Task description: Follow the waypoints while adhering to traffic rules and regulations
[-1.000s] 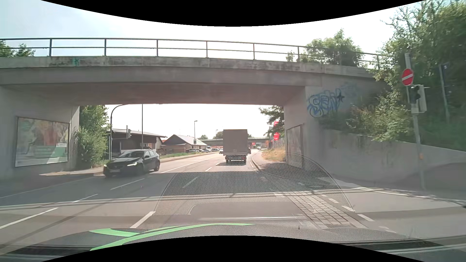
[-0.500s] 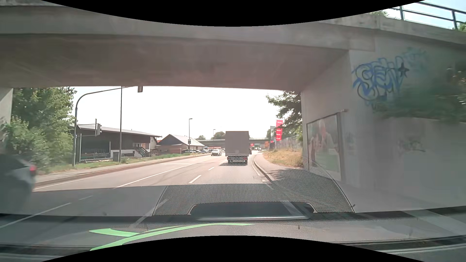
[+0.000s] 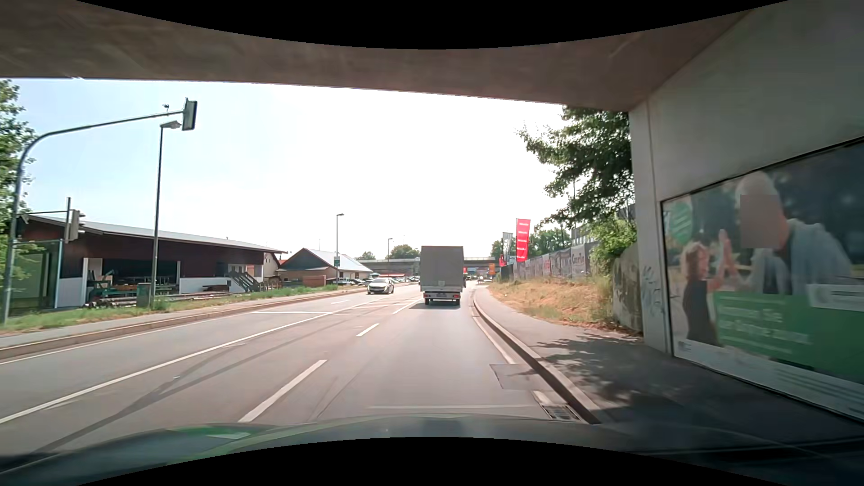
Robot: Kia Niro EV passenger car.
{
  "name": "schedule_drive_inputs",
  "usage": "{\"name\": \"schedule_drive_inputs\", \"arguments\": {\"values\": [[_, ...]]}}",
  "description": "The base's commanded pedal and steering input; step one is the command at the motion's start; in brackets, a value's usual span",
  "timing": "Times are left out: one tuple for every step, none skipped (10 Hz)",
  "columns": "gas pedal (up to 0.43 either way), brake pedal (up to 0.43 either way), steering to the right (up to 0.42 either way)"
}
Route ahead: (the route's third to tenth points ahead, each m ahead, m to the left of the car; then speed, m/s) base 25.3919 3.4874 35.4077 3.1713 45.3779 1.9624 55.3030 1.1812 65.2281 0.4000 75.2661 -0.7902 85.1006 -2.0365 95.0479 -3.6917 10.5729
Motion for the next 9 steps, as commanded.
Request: {"name": "schedule_drive_inputs", "arguments": {"values": [[0.197, 0.0, 0.01], [0.197, 0.0, 0.01], [0.197, 0.0, 0.01], [0.197, 0.0, 0.011], [0.197, 0.0, 0.012], [0.197, 0.0, 0.012], [0.189, 0.0, 0.013], [0.189, 0.0, 0.013], [0.177, 0.0, 0.014]]}}
